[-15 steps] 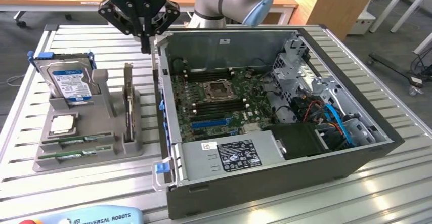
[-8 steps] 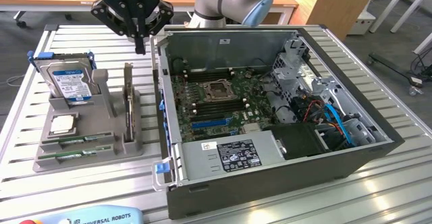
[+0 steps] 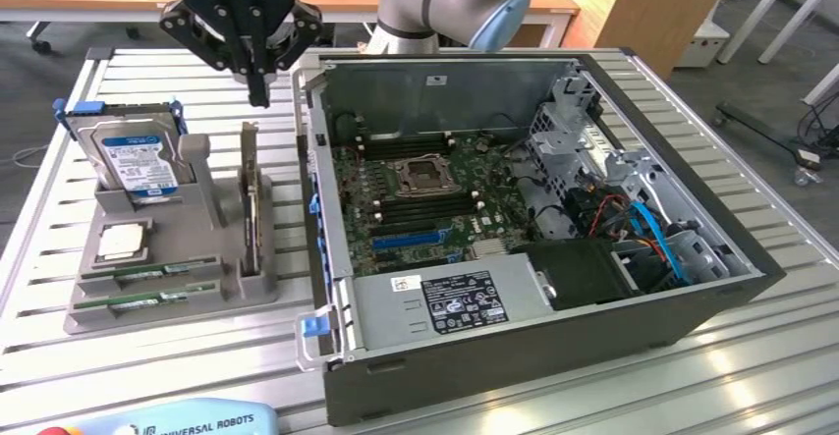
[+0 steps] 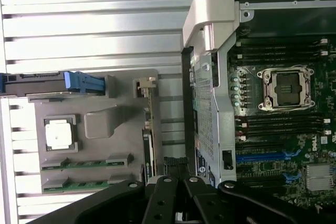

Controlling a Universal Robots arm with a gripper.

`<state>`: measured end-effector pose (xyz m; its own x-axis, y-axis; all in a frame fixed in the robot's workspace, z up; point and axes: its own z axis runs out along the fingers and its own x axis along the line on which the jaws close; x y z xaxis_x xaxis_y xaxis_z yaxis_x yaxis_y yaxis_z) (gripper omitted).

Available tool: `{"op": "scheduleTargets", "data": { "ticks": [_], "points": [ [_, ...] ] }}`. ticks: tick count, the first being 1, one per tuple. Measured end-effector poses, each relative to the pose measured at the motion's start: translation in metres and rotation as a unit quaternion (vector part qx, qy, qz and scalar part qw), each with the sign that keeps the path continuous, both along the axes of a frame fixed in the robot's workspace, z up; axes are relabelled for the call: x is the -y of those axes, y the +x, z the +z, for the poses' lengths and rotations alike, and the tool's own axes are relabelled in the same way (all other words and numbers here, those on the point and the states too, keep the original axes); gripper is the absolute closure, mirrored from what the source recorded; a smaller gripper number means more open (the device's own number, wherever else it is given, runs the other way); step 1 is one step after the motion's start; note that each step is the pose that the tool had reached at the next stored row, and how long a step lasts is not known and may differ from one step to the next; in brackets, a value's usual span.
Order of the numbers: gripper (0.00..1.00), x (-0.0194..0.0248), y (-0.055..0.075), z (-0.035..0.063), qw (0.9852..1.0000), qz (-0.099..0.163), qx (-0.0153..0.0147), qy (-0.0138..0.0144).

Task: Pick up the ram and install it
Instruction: 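Reach for the ram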

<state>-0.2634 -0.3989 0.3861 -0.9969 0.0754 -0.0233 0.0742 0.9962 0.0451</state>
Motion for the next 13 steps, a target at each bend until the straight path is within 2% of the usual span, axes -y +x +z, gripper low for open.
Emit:
{"op": "scheduleTargets", "data": {
  "ticks": [13],
  "points": [
    [0.9,0.0,-0.018,-0.0016,1.0,0.0,0.0,0.0]
  ]
}}
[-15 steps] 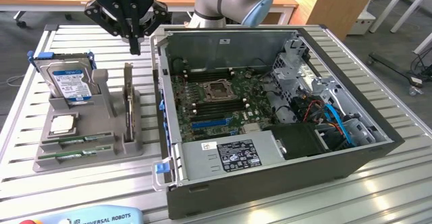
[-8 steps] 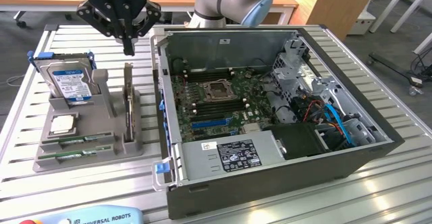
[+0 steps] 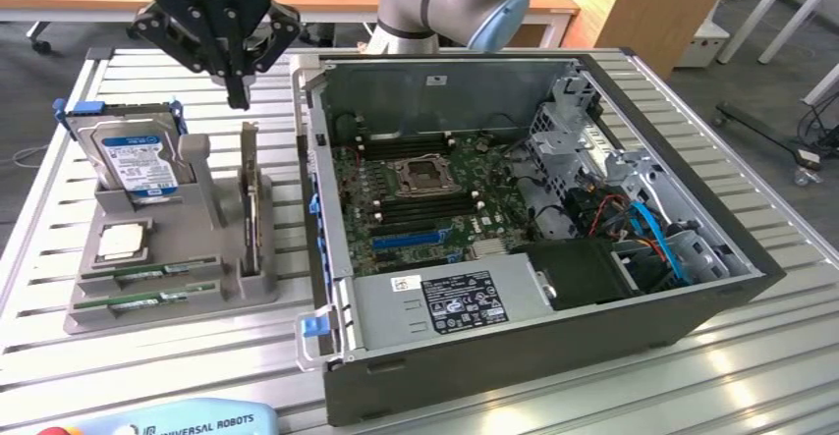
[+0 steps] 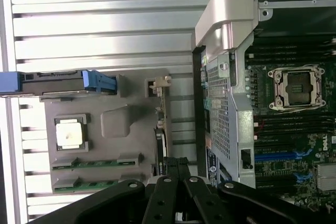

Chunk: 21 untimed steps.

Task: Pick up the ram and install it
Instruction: 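Reach for the ram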

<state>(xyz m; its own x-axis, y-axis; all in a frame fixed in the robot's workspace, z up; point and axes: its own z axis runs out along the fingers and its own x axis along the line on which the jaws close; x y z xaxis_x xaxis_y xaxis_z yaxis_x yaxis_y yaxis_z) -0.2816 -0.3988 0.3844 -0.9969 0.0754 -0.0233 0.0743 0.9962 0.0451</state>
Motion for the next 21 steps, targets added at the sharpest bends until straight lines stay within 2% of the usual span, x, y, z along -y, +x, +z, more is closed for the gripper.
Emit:
{"op": "scheduleTargets", "data": {
  "ticks": [21],
  "points": [
    [0.9,0.0,-0.028,-0.003,1.0,0.0,0.0,0.0]
  ]
}}
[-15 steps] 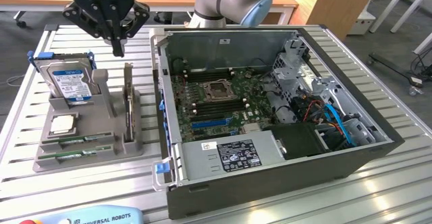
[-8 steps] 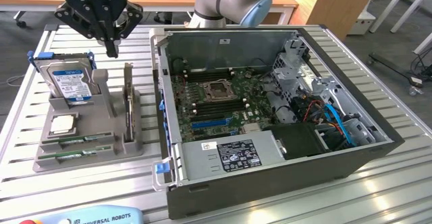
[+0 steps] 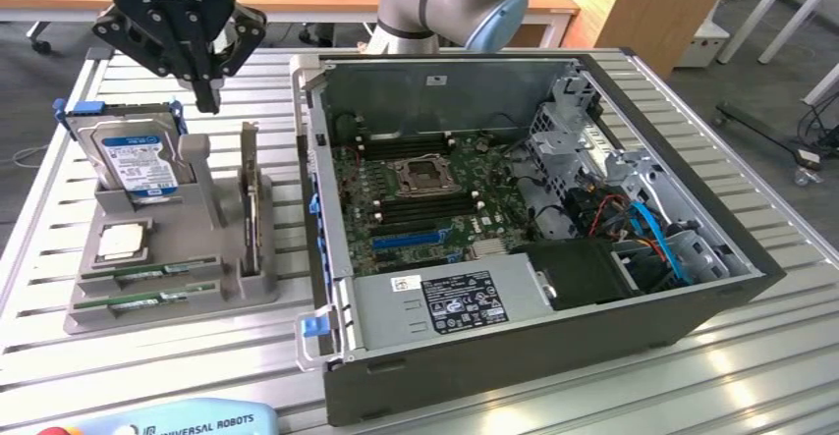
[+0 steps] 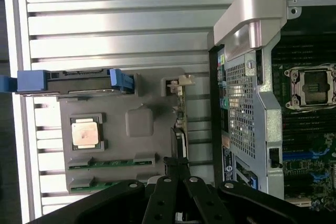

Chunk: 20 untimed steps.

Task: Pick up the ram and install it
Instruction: 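Reach for the ram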

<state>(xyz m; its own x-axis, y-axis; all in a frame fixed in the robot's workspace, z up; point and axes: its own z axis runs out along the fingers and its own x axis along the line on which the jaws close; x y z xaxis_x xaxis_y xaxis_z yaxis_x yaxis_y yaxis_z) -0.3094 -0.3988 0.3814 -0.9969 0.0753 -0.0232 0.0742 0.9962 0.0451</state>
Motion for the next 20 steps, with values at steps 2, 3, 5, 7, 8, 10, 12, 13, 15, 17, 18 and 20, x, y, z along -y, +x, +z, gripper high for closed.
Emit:
{"op": "scheduleTargets", "data": {
  "ticks": [2,3,5,7,8,10,12,13,15,17,18,20],
  "points": [
    [0.9,0.0,-0.003,-0.0002,1.0,0.0,0.0,0.0],
    [0.9,0.0,-0.004,-0.0003,1.0,0.0,0.0,0.0],
    [0.9,0.0,-0.006,-0.0006,1.0,0.0,0.0,0.0],
    [0.9,0.0,-0.009,-0.0008,1.0,0.0,0.0,0.0],
    [0.9,0.0,-0.01,-0.0009,1.0,0.0,0.0,0.0],
    [0.9,0.0,-0.013,-0.0012,1.0,0.0,0.0,0.0],
    [0.9,0.0,-0.015,-0.0014,1.0,0.0,0.0,0.0],
    [0.9,0.0,-0.017,-0.0016,1.0,0.0,0.0,0.0],
    [0.9,0.0,-0.019,-0.0018,1.0,0.0,0.0,0.0],
    [0.9,0.0,-0.022,-0.0018,1.0,0.0,0.0,0.0],
    [0.9,0.0,-0.023,-0.0019,1.0,0.0,0.0,0.0],
    [0.9,0.0,-0.025,-0.002,1.0,0.0,0.0,0.0]
  ]
}}
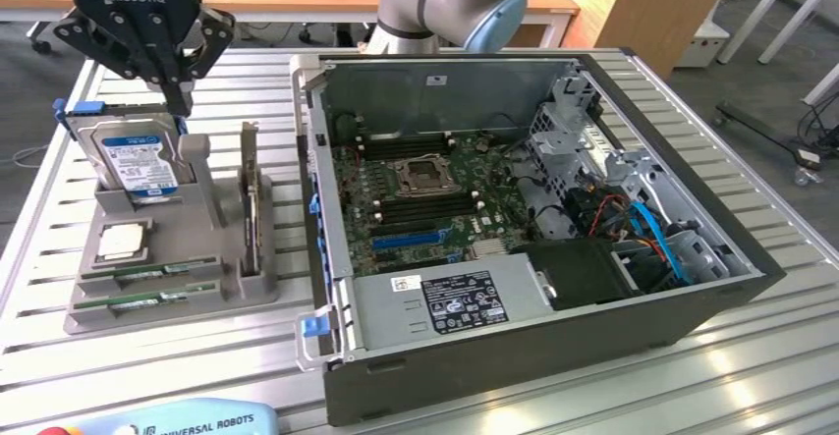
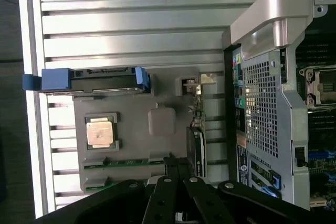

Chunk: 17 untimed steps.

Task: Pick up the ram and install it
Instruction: 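Reach for the ram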

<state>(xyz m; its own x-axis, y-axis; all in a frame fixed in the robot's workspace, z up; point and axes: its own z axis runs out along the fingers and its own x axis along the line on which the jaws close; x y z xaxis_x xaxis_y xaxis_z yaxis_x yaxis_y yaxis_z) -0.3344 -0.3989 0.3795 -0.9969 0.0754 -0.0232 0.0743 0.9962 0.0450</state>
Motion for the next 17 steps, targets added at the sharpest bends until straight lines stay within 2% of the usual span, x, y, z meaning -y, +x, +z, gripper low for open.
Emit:
{"op": "scheduleTargets", "data": {
  "ticks": [17],
  "points": [
    [0.9,0.0,-0.027,-0.0022,1.0,0.0,0.0,0.0]
  ]
}}
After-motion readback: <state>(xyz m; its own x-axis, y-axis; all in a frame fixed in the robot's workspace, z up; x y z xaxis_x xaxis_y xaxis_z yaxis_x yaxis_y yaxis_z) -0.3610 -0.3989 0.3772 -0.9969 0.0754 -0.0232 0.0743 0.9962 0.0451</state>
